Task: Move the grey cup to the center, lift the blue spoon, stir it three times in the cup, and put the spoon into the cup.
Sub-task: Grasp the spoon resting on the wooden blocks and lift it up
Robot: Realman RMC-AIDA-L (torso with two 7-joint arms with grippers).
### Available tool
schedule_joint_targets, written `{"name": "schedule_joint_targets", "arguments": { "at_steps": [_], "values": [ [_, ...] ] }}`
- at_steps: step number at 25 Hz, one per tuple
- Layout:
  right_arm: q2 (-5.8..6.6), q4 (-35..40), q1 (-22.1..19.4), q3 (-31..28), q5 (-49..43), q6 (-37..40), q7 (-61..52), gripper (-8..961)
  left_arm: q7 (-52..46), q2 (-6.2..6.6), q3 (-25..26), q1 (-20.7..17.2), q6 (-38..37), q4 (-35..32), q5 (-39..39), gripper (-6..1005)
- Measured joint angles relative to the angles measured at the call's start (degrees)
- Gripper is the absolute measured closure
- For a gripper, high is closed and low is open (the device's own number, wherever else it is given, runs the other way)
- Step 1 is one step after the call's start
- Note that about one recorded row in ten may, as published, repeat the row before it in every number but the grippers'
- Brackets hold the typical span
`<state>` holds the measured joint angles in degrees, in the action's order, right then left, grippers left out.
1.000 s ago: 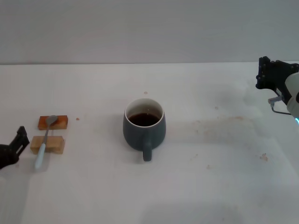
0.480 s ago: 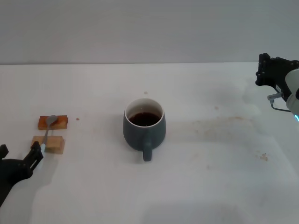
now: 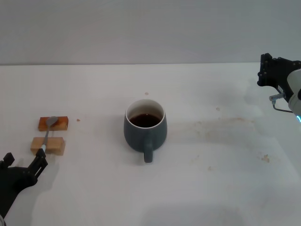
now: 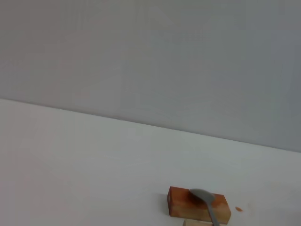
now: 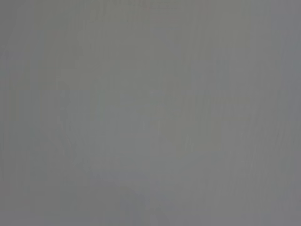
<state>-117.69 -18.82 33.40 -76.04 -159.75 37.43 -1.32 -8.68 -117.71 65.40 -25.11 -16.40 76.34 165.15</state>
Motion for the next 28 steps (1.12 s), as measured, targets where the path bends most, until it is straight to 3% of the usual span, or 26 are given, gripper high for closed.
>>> {"name": "schedule_joint_targets", "arguments": {
  "at_steps": [1,4,11,28],
  "values": [
    [0.0,-0.02,0.0,0.0,0.01,0.0,0.0,924,-1.83,-0.09,-0.59,1.37,-4.77,-4.63,0.0,232],
    [0.0,-0.07,0.0,0.01,0.12,0.0,0.0,924,-3.83,-0.13,-1.3,2.23,-9.64,-8.27,0.0,236],
    [0.0,-0.32,0.0,0.02,0.19,0.01,0.0,924,-4.39,-0.27,-3.45,3.77,-14.78,-13.29,0.0,244],
    [-0.25,-1.87,-0.83,0.02,-0.08,-0.02,0.0,924,-4.76,-0.5,-3.26,6.69,-16.14,-18.57,-0.75,264]
  ]
}}
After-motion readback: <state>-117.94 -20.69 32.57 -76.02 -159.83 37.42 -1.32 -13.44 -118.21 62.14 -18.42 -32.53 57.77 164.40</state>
